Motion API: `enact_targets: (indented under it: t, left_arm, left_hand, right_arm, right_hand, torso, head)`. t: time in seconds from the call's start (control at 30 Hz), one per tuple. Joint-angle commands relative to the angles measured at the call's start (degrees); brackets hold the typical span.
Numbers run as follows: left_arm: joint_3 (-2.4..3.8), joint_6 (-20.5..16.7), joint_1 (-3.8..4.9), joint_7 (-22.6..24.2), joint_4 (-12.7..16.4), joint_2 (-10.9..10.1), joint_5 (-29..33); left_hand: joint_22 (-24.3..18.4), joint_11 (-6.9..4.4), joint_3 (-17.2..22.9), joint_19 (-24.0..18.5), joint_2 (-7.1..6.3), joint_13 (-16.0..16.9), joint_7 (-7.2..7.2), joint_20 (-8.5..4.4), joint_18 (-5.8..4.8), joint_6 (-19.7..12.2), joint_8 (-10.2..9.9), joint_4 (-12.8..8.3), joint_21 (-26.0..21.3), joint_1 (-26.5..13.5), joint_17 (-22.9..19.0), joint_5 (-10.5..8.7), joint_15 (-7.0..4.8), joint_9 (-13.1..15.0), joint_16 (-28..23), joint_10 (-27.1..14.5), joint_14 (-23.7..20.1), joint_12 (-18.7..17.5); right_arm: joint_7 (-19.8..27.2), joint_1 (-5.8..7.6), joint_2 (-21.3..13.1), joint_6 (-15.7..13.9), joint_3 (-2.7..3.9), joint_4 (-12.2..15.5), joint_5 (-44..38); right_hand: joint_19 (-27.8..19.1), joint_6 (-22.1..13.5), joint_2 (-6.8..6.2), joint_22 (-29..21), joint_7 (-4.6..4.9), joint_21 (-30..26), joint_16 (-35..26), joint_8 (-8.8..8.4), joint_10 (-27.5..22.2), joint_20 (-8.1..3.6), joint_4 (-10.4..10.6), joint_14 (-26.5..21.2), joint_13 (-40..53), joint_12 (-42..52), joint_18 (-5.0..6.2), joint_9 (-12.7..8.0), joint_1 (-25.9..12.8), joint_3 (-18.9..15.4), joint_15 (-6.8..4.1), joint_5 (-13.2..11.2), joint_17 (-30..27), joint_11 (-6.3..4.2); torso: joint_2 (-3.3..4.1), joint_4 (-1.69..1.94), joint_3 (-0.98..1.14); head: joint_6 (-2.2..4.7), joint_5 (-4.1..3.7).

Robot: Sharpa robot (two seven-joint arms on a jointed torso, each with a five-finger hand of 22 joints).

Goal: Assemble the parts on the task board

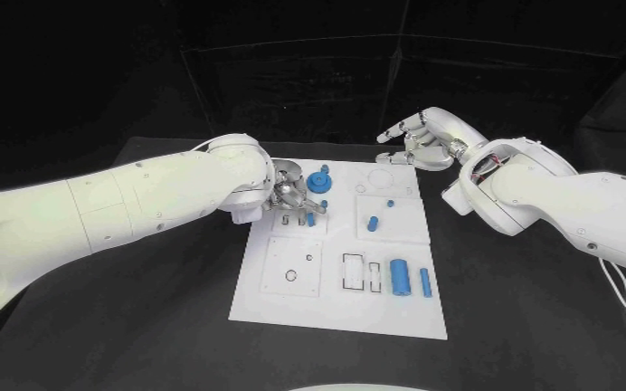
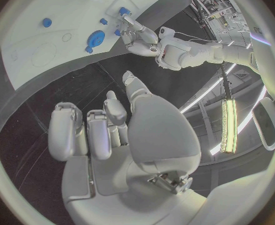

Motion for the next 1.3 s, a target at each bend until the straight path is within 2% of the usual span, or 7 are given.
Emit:
enact_targets:
  t: [0.03,0.33,0.5,0.93,1.2,1.3]
  left_arm:
    - [0.03,1.48,0.10,-0.43,-0.55,0.32,-0.54]
    - [0.03,2.77,0.10,-0.57,-1.55,1.13,-0.53]
    - [0.03,3.05,0.10,-0.59,-1.81,1.44,-0.53]
    - [0.03,4.13,0.10,-0.68,-2.14,1.87,-0.53]
    - [0.03,4.55,0.09,-0.71,-2.50,2.18,-0.53]
    - [0.03,4.79,0.09,-0.69,-2.57,2.26,-0.53]
  left_hand:
    - [0.20,-0.12,-0.12,-0.01,0.44,0.04,-0.11,-0.09,-1.05,-0.64,0.44,-0.15,0.45,1.09,15.08,0.03,-0.27,0.37,0.35,0.14,6.05,0.08]
    - [0.52,-0.04,1.00,-0.16,1.57,0.25,-0.03,0.06,-1.05,-1.33,1.21,-1.10,0.65,3.45,15.08,0.13,-0.16,1.44,0.35,0.16,6.05,0.23]
    - [0.29,-0.01,1.20,-0.34,1.45,0.12,0.01,0.10,-0.99,-1.54,1.38,-1.47,0.52,4.01,15.08,0.14,-0.12,1.70,0.35,0.04,6.05,0.11]
    - [0.50,0.01,1.37,-0.35,1.18,0.41,0.03,0.15,-1.01,-1.72,1.63,-1.97,0.63,4.66,15.08,0.13,-0.09,2.06,0.35,0.13,6.05,0.32]
    - [0.75,-0.02,1.69,-0.34,1.11,0.55,-0.03,0.17,-1.04,-1.70,1.99,-2.59,0.76,5.42,15.08,0.13,-0.10,2.47,0.35,0.19,6.05,0.44]
    - [0.79,-0.02,2.07,-0.40,1.05,0.53,-0.05,0.17,-1.03,-1.83,2.19,-3.29,0.78,6.21,15.08,0.13,-0.11,2.77,0.35,0.15,6.05,0.41]
  right_arm:
    - [-0.03,0.12,0.14,0.66,0.03,-0.05,-0.25]
    - [-0.05,0.12,0.25,0.57,0.02,-0.20,-0.21]
    - [-0.21,0.12,0.32,0.70,0.02,-0.30,-0.19]
    - [-0.55,0.11,0.52,0.64,0.02,-0.42,-0.18]
    - [-0.49,0.11,0.66,0.29,0.02,-0.53,-0.02]
    - [-0.63,0.11,0.73,-0.08,0.02,-0.64,0.28]
  right_hand:
    - [-0.31,0.06,-0.07,-0.21,0.04,-0.38,-0.32,0.20,-0.37,0.00,0.04,3.05,-0.12,-0.35,-0.01,0.01,-0.61,-0.24,0.19,0.38,0.59,-0.02]
    - [-0.35,0.07,0.02,-0.32,0.04,-0.44,-0.39,0.21,-0.40,0.00,0.10,3.03,-0.17,-0.40,0.01,0.01,-0.65,-0.25,0.19,0.47,0.47,-0.03]
    - [-0.31,0.08,0.09,-0.21,0.04,-0.39,-0.32,0.22,-0.32,0.00,0.13,3.06,-0.06,-0.26,-0.01,0.01,-0.65,-0.24,0.19,0.52,0.64,-0.03]
    - [-0.29,0.11,0.19,-0.18,0.03,-0.38,-0.25,0.25,-0.32,0.00,0.17,3.10,-0.08,-0.27,-0.01,0.02,-0.66,-0.24,0.18,0.60,0.82,-0.04]
    - [-0.34,0.15,0.34,-0.30,0.01,-0.44,-0.31,0.28,-0.36,-0.01,0.26,3.08,-0.16,-0.33,0.01,0.03,-0.70,-0.24,0.17,0.68,0.69,-0.04]
    - [-1.55,0.30,0.70,-3.24,-0.06,-1.95,-1.98,0.47,-3.42,-0.06,0.29,2.30,-4.60,-5.17,0.58,0.05,-0.40,-0.16,0.09,0.90,-2.49,-0.14]
  torso:
    - [0.03,0.02,0.01]
    - [0.04,-0.04,-0.02]
    - [0.01,-0.02,-0.04]
    - [0.06,-0.01,0.08]
    - [0.02,0.01,0.05]
    - [0.00,0.04,0.03]
  head:
    - [-0.11,0.06]
    - [-0.33,0.04]
    - [-0.47,0.06]
    - [-0.61,-0.13]
    - [-0.62,-0.16]
    - [-0.71,-0.19]
